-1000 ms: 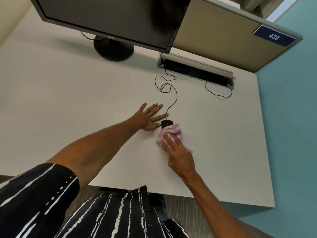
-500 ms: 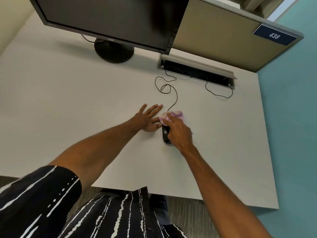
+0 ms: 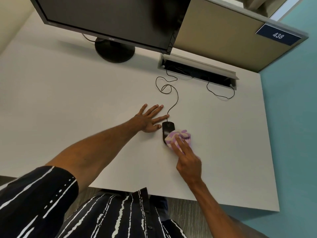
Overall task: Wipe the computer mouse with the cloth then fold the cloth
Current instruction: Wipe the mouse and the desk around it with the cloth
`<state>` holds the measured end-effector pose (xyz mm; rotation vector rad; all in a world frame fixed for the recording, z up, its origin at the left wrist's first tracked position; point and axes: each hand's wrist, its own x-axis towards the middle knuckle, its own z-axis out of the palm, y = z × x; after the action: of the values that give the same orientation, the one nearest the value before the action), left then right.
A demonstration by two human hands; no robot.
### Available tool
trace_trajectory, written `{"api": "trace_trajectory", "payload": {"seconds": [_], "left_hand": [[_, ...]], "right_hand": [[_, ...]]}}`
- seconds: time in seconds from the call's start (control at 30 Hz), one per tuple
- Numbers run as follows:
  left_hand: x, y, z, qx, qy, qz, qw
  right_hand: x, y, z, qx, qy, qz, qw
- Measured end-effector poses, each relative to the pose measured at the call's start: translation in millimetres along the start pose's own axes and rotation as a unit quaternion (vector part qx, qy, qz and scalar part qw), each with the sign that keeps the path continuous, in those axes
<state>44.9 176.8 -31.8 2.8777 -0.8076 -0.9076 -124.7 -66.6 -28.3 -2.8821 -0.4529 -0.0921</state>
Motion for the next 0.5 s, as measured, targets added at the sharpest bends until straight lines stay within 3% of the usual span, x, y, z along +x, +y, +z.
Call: {"api": "trace_trajectory", "payload": {"seconds": [0.1,0.17,0.3,0.37,0.5], "left_hand": [[0,-1,-1,-0.004,-0.006,0.001,1.000],[-1,-1,-1,-0.003,-0.014,0.001,1.000],[0,3,0,0.014,-0.015,-0.008,1.000],[0,3,-2,0.012,-0.021,-0.015,1.000],[2,1,-2,0.007,-0.024,-0.014,1.000]], "right_hand": [[32,-2,-11,0.018,0.040,0.071,0.996],[65,-4,-14,0.027,0.027,0.092,0.995],[117,-7,-11,0.030,-0.148,0.076,0.986],[123,-14,-5,0.019,-0.184,0.045,0.982],[94,-27,6,-0.041,-0.135,0.033,0.989]]}}
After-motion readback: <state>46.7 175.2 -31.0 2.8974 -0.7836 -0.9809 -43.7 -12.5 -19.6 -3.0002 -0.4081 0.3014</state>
